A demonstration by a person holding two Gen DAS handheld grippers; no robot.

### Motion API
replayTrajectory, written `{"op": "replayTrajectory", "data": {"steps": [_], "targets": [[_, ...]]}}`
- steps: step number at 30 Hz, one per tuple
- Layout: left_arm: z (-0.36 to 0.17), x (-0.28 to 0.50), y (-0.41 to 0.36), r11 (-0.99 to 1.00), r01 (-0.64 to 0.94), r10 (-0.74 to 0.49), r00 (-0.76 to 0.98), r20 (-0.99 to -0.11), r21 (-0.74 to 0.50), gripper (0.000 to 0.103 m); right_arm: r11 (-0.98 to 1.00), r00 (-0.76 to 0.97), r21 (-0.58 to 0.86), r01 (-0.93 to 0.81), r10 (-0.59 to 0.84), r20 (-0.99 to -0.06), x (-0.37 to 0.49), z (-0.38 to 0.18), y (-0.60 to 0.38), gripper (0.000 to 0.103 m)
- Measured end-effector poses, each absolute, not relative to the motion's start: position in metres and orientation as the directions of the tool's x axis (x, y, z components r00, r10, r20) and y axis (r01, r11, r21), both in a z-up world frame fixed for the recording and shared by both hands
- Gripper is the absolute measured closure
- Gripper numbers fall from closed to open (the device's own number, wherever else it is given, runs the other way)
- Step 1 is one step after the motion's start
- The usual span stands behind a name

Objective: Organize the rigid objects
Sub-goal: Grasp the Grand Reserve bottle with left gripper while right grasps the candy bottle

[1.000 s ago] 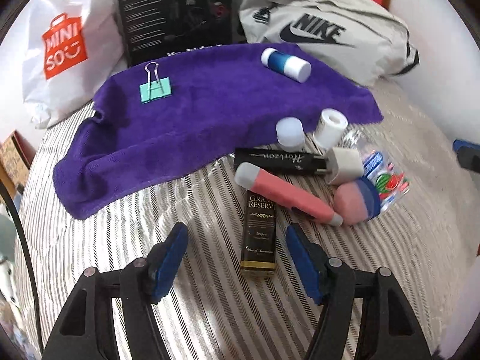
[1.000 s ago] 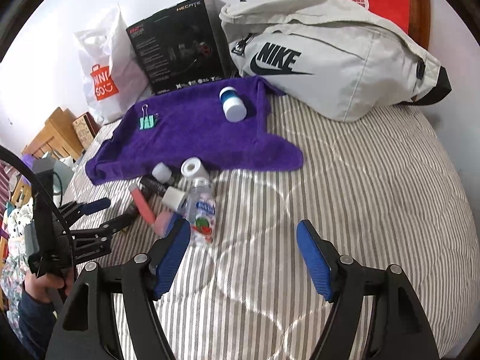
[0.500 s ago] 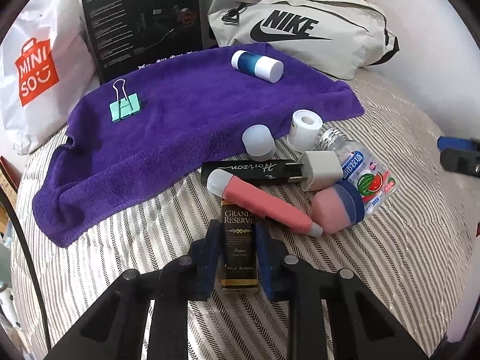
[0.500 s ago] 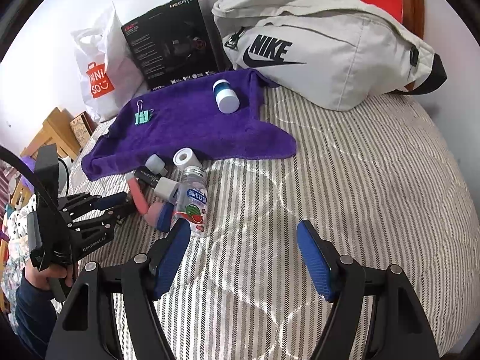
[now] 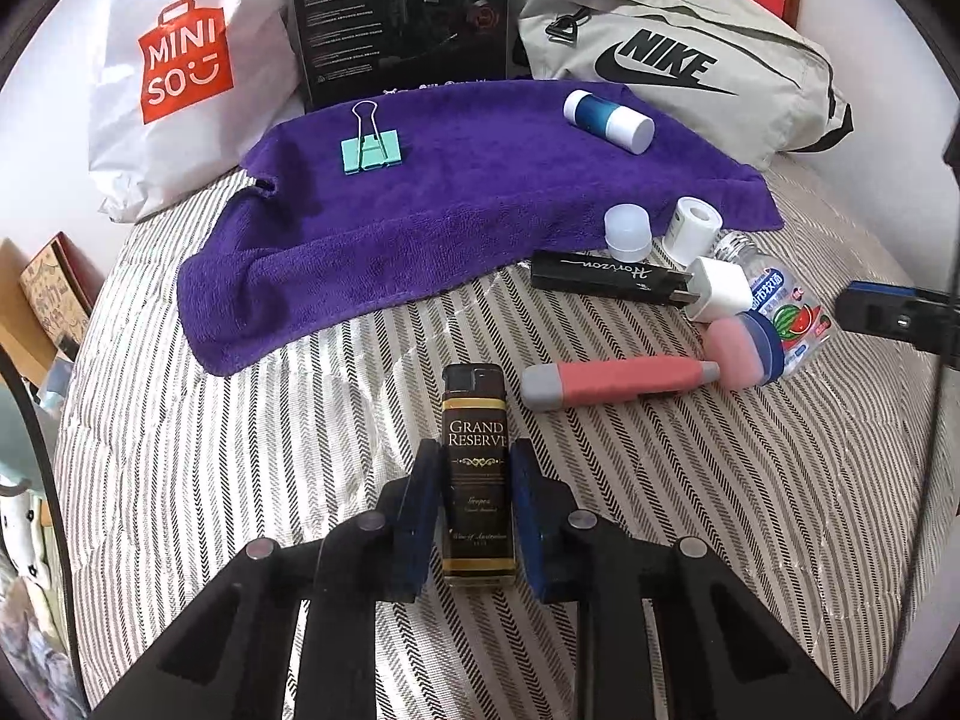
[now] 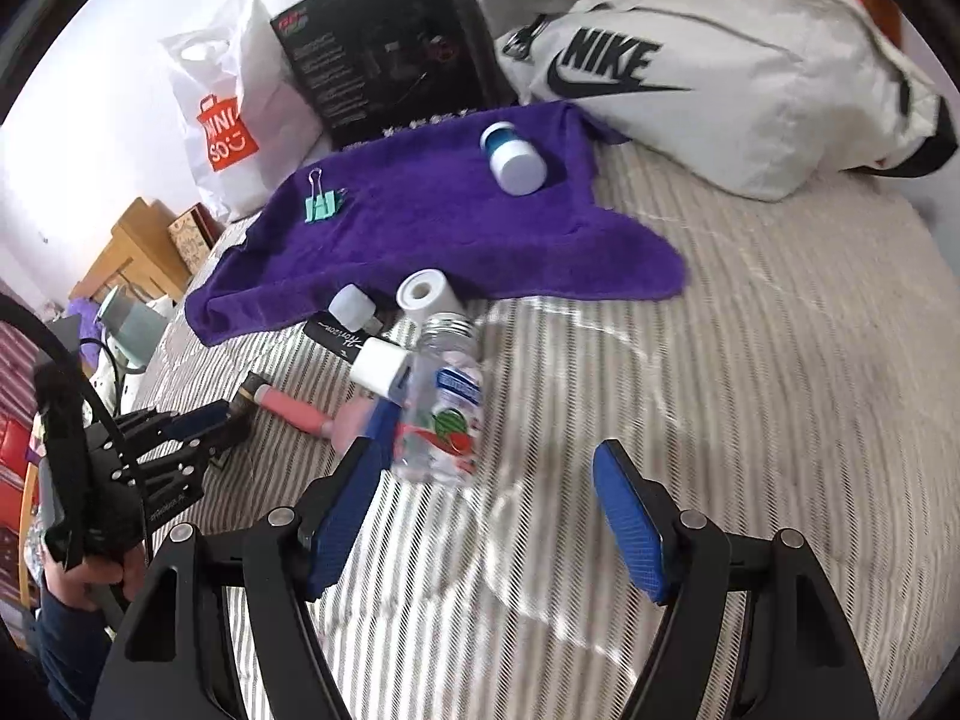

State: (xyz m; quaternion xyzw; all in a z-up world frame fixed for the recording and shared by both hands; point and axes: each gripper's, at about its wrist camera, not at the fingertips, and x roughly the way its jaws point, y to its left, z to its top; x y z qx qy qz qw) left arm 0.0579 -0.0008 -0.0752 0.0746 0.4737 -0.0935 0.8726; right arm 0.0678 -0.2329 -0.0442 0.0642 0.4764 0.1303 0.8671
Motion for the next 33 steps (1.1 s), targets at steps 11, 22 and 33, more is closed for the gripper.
{"op": "replayTrajectory", "data": {"steps": [11,22,33], "targets": [[-0.076,0.058,0.002,0.975,0.220,-0.109,0.536,-0.837,0.015,0.080,0.976,0.500,0.113,-0.188,0.194,-0.844,0.088,-0.063,-0.210,0.031],[-0.076,0.056,0.002,0.978,0.208,-0.116,0.547,-0.829,0.001,0.080,0.977,0.521,0.006,-0.212,0.119,-0.845,0.099,-0.076,-0.189,0.037],[-0.077,0.055,0.000,0.983,0.182,-0.091,0.561,-0.823,0.015,0.080,0.969,0.490,-0.002,-0.246,0.122,-0.863,0.085,-0.073,-0.217,0.060]]}}
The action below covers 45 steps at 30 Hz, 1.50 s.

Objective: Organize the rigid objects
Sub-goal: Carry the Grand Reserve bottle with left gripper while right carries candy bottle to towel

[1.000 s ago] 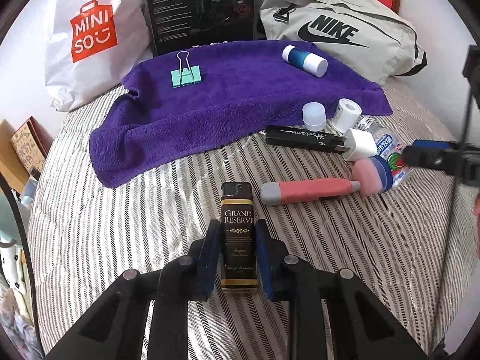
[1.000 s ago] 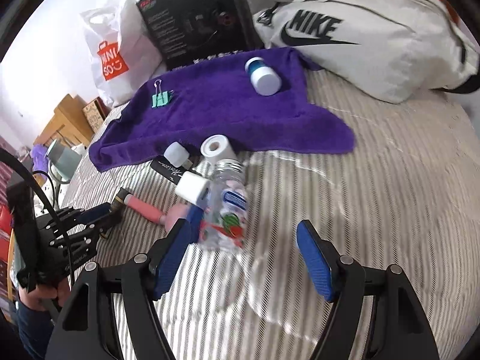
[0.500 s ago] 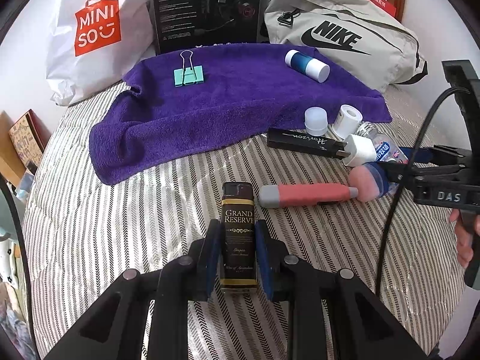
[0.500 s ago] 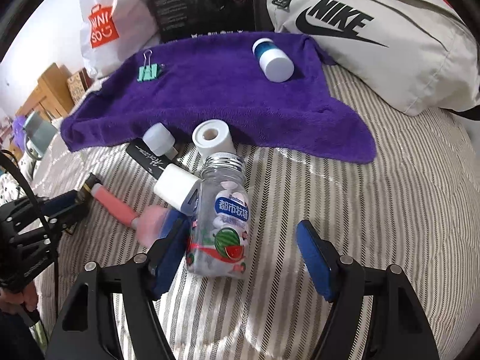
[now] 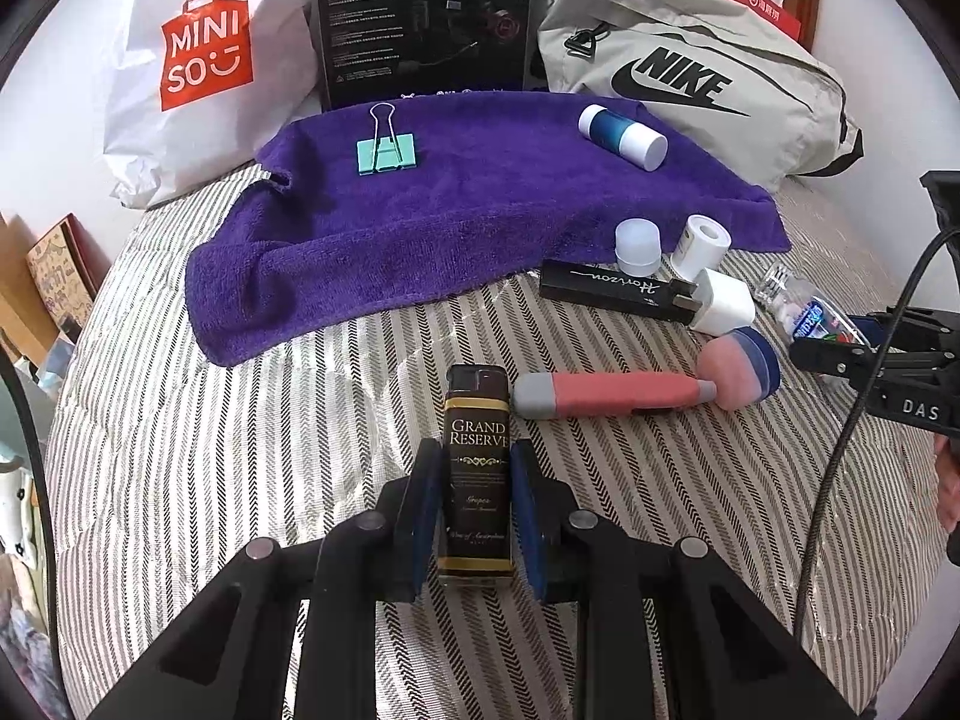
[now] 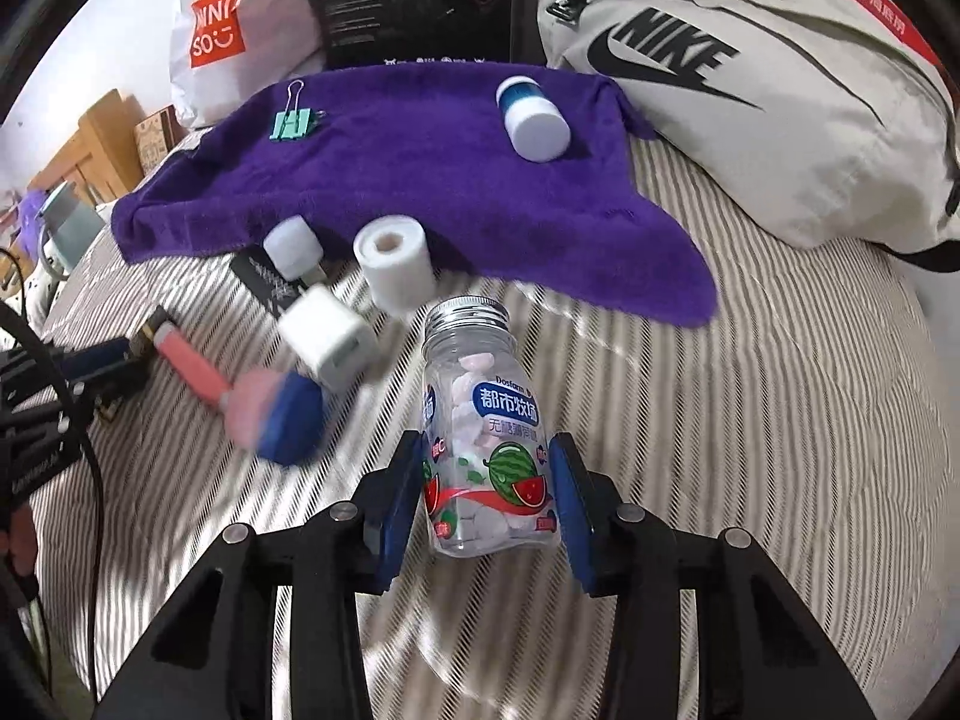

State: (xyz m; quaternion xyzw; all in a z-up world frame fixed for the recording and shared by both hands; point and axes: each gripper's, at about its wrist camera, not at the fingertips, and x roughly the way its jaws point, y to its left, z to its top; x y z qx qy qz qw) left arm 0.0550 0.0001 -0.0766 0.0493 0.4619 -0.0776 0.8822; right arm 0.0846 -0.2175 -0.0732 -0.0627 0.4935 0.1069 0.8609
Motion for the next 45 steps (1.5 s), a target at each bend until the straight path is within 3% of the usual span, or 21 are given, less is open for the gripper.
{"op": "replayTrajectory", "data": {"steps": [13,24,34,45], "targets": [[-0.077,0.057,-0.002,0.987,0.160,-0.072,0.568,-0.820,0.024,0.080,0.965,0.519,-0.040,-0.259,0.104,-0.849,0.082,-0.074,-0.214,0.060],[-0.074,0.053,0.009,0.991,0.136,-0.087,0.556,-0.826,-0.013,0.080,0.962,0.485,0.058,-0.268,0.187,-0.854,0.076,-0.066,-0.229,0.062],[-0.076,0.054,-0.003,0.986,0.157,-0.038,0.559,-0.828,0.061,0.080,0.954,0.484,-0.025,-0.299,0.129,-0.865,0.077,-0.074,-0.219,0.058],[-0.067,0.048,0.001,0.989,0.144,-0.077,0.585,-0.807,0.011,0.080,0.946,0.477,0.002,-0.324,0.166,-0.863,0.074,-0.072,-0.224,0.062]]}}
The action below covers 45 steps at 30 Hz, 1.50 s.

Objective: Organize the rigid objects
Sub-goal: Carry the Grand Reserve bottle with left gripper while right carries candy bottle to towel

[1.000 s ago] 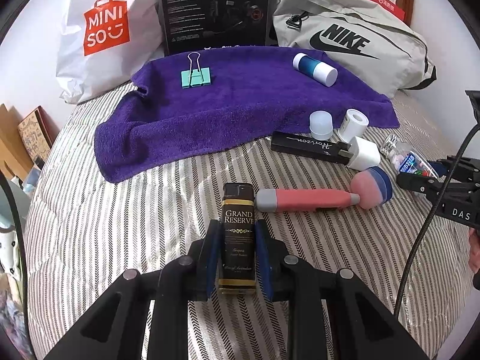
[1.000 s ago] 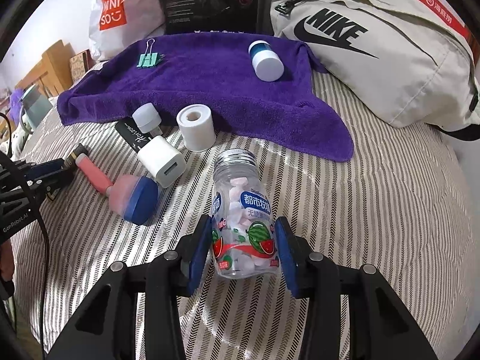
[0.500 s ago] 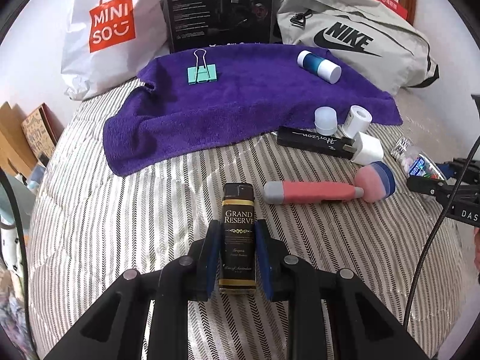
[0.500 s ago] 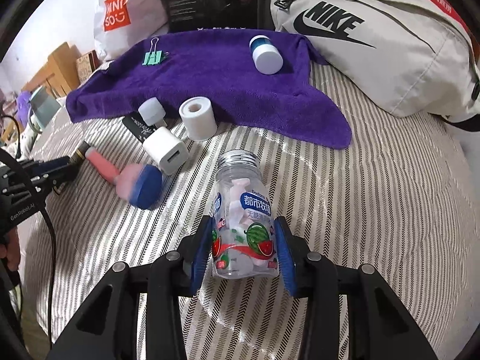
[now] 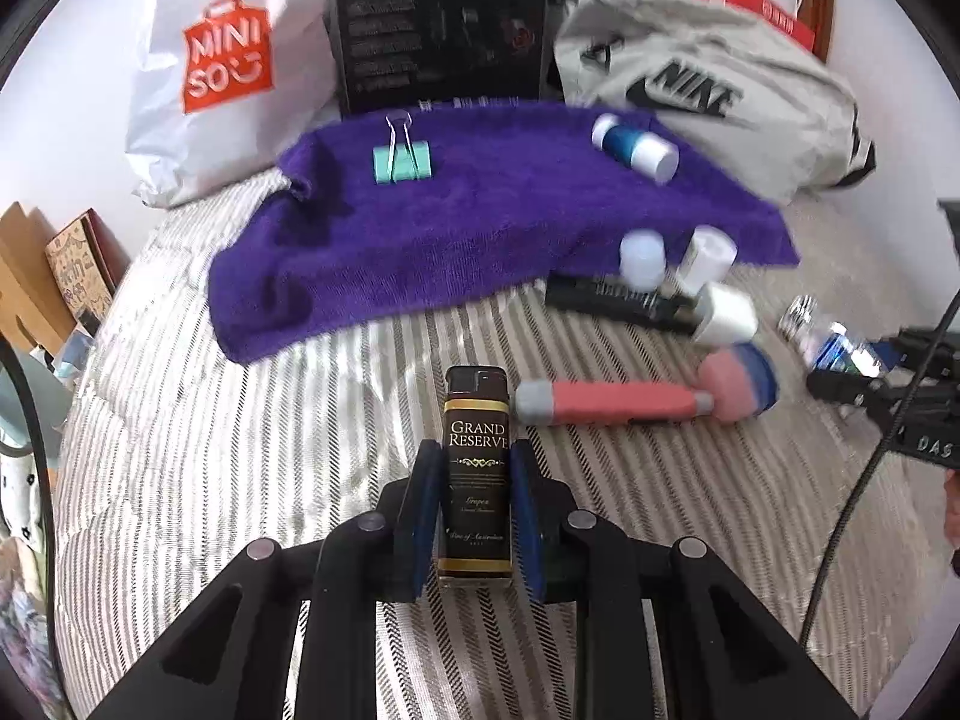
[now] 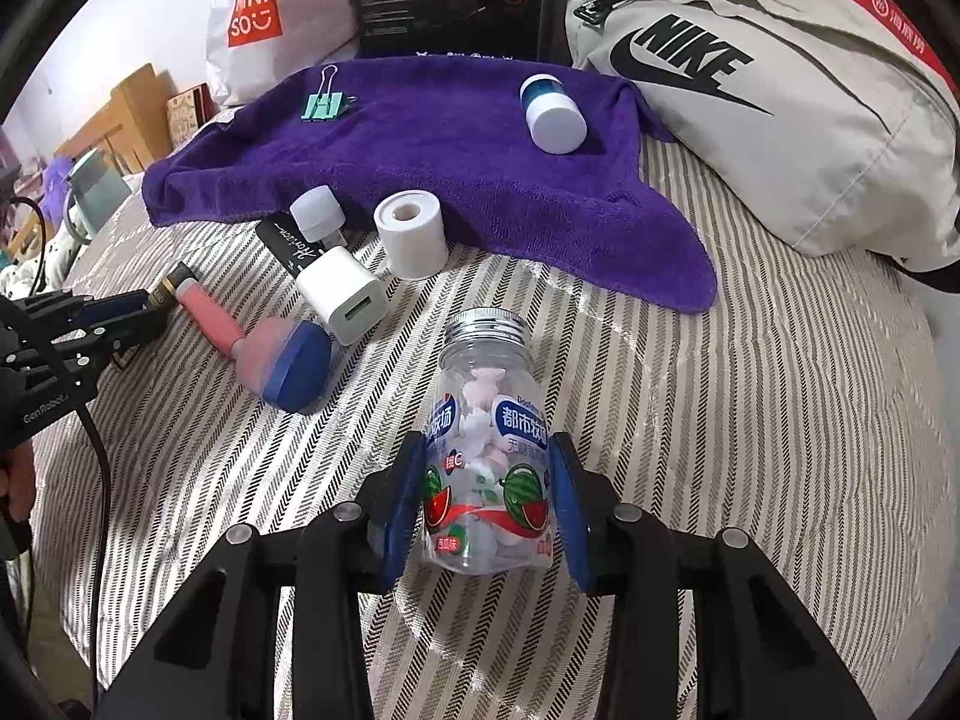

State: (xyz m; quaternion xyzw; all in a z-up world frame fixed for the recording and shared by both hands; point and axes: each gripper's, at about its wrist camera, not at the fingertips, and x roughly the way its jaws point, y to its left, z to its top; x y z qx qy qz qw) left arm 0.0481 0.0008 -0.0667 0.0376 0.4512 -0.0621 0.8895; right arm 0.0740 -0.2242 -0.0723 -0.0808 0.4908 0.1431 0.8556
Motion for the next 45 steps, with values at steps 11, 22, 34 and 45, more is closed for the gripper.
{"op": "replayTrajectory", "data": {"steps": [11,22,34,45], "targets": [[-0.042,0.052,0.007,0.990,0.139,-0.093,0.601,-0.794,-0.010,0.080,0.948,0.503,0.041,-0.316,0.204,-0.840,0.070,-0.047,-0.233,0.062],[-0.029,0.065,0.013,0.990,0.135,-0.107,0.608,-0.787,-0.030,0.080,0.939,0.502,0.061,-0.338,0.235,-0.832,0.081,-0.035,-0.226,0.062],[-0.011,0.109,0.024,0.992,0.123,-0.098,0.616,-0.782,-0.027,0.080,0.923,0.531,0.072,-0.378,0.279,-0.800,0.120,-0.006,-0.214,0.062],[-0.013,0.161,0.034,0.993,0.116,-0.093,0.608,-0.788,-0.028,0.080,0.927,0.505,0.050,-0.373,0.248,-0.827,0.196,-0.018,-0.208,0.062]]}}
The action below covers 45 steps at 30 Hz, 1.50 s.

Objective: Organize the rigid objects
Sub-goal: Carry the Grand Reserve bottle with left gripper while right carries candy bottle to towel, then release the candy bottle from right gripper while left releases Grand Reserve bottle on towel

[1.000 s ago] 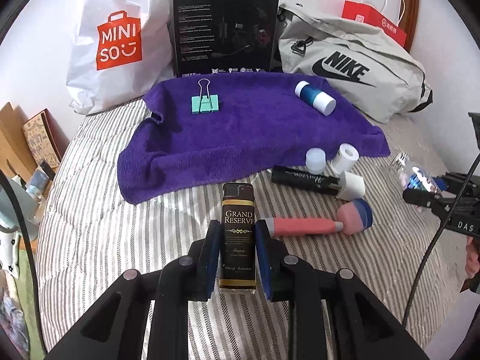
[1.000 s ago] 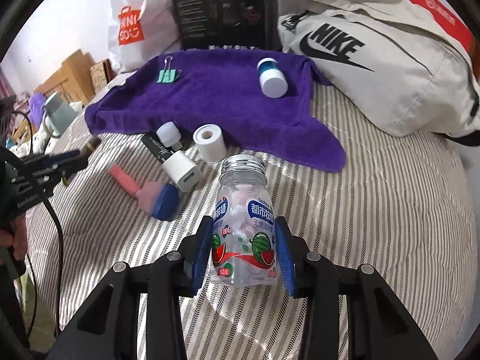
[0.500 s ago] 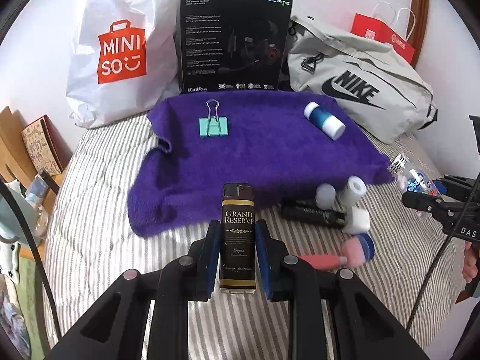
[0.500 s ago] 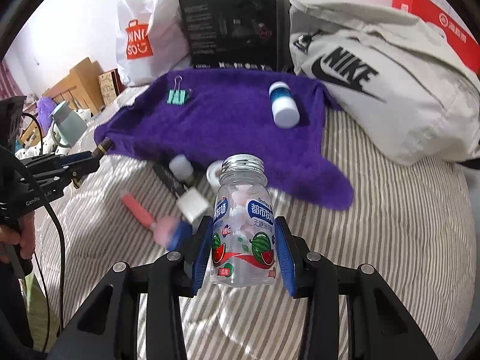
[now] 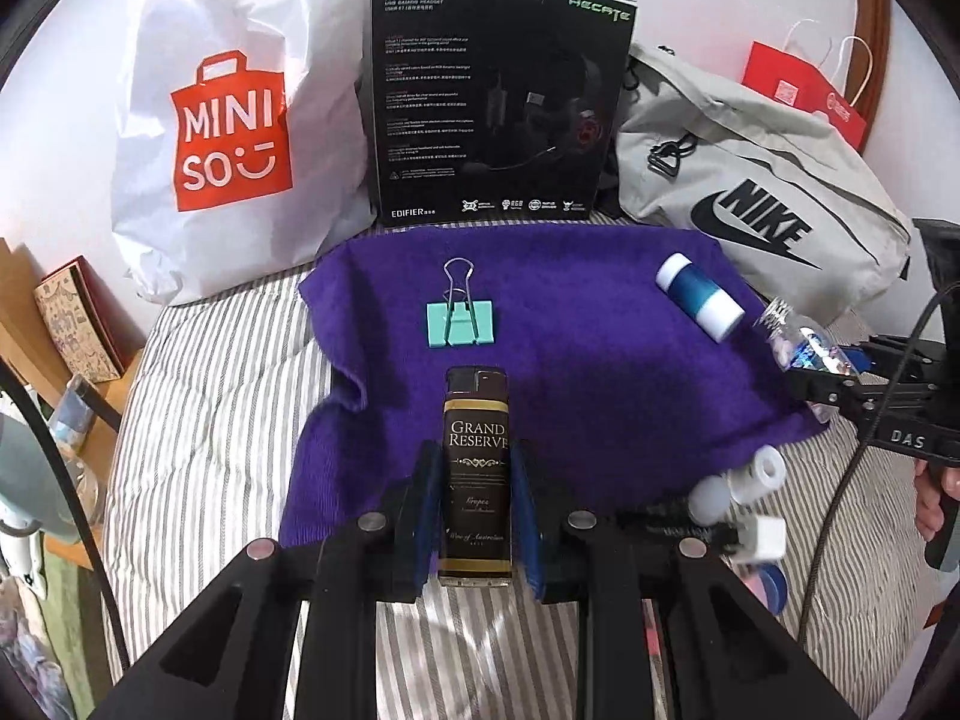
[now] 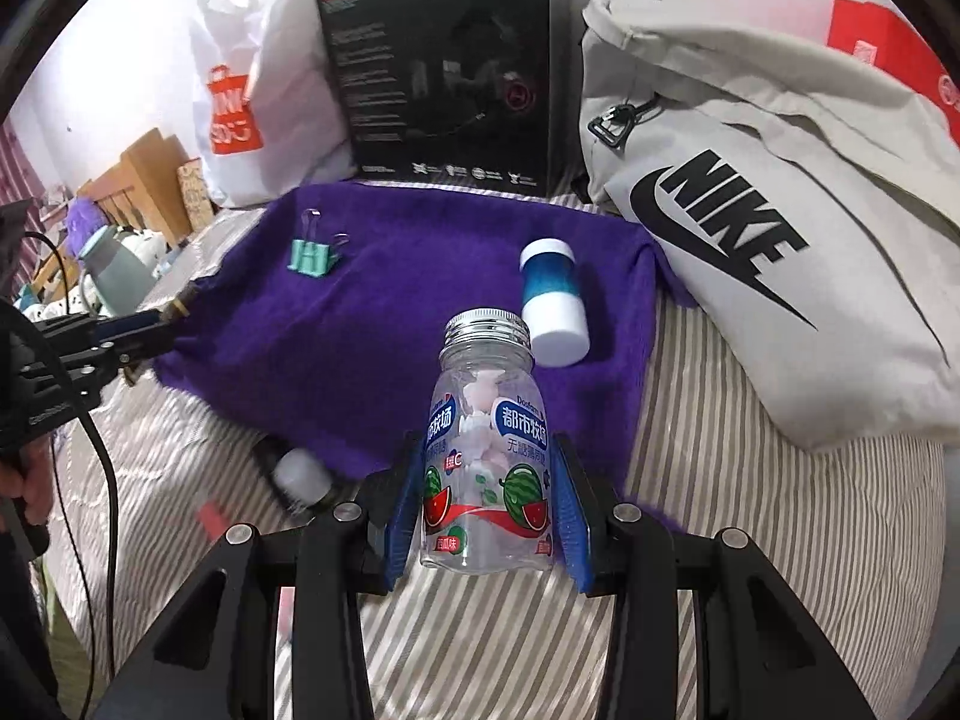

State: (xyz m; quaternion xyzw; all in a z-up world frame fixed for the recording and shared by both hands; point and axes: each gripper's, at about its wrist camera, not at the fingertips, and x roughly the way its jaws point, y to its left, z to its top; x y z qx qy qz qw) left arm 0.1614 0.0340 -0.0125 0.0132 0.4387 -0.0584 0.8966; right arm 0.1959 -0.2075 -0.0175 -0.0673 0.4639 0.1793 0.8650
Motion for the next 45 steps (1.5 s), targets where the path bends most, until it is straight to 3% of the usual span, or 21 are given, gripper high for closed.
{"op": "replayTrajectory", "data": {"steps": [17,30,34,36,45], "targets": [[-0.042,0.210,0.046,0.993,0.104,-0.108,0.562,-0.820,-0.059,0.080,0.908,0.419,0.018,-0.419,0.211,-0.883,0.244,-0.065,-0.185,0.062],[-0.056,0.230,0.049,0.992,0.102,-0.117,0.544,-0.831,-0.074,0.080,0.897,0.434,-0.005,-0.442,0.209,-0.876,0.241,-0.067,-0.184,0.062],[-0.063,0.235,0.048,0.993,0.099,-0.109,0.536,-0.837,-0.066,0.080,0.900,0.431,-0.006,-0.436,0.203,-0.879,0.240,-0.066,-0.185,0.057],[-0.067,0.237,0.049,0.994,0.096,-0.102,0.533,-0.840,-0.060,0.080,0.905,0.436,-0.018,-0.424,0.186,-0.881,0.240,-0.066,-0.187,0.050],[-0.072,0.238,0.042,0.994,0.108,-0.057,0.544,-0.837,0.002,0.080,0.927,0.476,-0.016,-0.376,0.179,-0.861,0.227,-0.046,-0.202,0.050]]}}
